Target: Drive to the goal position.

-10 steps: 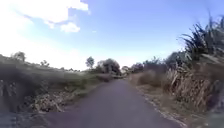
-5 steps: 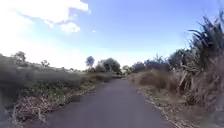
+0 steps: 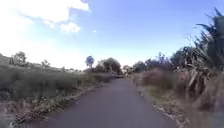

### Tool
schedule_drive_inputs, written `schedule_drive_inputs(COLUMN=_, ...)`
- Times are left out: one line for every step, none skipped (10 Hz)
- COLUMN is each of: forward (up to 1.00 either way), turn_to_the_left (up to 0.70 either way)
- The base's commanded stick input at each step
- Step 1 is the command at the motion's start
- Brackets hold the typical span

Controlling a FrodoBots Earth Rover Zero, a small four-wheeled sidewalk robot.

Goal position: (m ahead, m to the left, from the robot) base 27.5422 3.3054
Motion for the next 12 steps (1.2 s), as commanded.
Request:
schedule_drive_inputs(forward=0.85, turn_to_the_left=0.00)
schedule_drive_inputs(forward=0.85, turn_to_the_left=0.00)
schedule_drive_inputs(forward=0.85, turn_to_the_left=0.00)
schedule_drive_inputs(forward=0.85, turn_to_the_left=0.00)
schedule_drive_inputs(forward=0.85, turn_to_the_left=0.00)
schedule_drive_inputs(forward=0.85, turn_to_the_left=0.00)
schedule_drive_inputs(forward=0.85, turn_to_the_left=0.00)
schedule_drive_inputs(forward=0.85, turn_to_the_left=0.00)
schedule_drive_inputs(forward=0.85, turn_to_the_left=0.00)
schedule_drive_inputs(forward=0.85, turn_to_the_left=0.00)
schedule_drive_inputs(forward=0.85, turn_to_the_left=0.00)
schedule_drive_inputs(forward=0.85, turn_to_the_left=0.00)
